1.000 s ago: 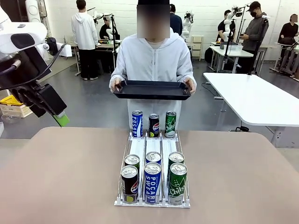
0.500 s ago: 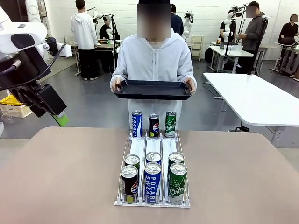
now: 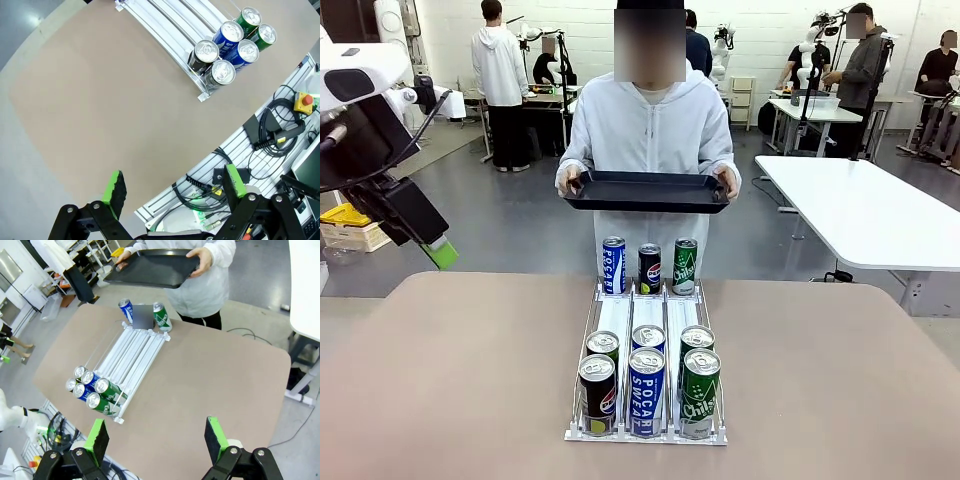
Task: Retrieve and hand over the desired beverage to the person.
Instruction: Pick up a can of the same type that the person held from the Automatic Can Dispenser.
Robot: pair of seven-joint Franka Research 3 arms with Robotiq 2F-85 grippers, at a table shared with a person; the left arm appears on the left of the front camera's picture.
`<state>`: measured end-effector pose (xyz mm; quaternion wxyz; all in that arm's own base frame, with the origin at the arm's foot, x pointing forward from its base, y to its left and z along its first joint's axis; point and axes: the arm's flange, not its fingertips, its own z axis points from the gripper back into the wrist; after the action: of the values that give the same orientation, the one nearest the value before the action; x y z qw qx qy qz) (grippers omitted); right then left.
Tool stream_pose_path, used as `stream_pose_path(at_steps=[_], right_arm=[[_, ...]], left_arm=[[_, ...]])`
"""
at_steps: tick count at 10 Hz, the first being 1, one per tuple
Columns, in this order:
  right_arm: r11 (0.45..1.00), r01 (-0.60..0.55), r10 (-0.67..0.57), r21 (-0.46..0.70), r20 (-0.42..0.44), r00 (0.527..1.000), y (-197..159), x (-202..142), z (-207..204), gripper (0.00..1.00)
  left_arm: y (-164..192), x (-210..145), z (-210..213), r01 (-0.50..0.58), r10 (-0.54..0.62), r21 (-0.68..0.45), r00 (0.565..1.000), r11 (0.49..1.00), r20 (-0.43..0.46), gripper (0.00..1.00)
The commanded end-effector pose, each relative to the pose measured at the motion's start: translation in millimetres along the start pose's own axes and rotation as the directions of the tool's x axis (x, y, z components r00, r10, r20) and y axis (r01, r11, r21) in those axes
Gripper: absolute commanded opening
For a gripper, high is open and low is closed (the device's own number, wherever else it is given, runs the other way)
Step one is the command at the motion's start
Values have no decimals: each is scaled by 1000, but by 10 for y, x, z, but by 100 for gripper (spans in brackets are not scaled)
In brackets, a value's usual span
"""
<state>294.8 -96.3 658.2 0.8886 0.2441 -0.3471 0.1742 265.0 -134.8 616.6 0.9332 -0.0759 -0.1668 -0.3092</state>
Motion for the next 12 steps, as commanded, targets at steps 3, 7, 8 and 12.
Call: stream_pose_path(at_steps=[3,7,8,12], right_arm=[[1000,1,-1,-10,-5,1000,0,6,-6,100],[1000,1,-1,-10,-5,1000,0,6,-6,100],[1000,1,-1,-10,-5,1000,0,6,-6,100],[1000,1,-1,-10,-5,1000,0,6,-6,100]], left_arm=[[5,-1,10,14,-14,5,1000,1000,5,100],[-736,328,-344,-421,420,-4,904,907,-84,100],[-996,357,-479,-513,517,60,849,856,-112,100],[-1437,559,-1158,-635,664,203,733,746,-148,100]])
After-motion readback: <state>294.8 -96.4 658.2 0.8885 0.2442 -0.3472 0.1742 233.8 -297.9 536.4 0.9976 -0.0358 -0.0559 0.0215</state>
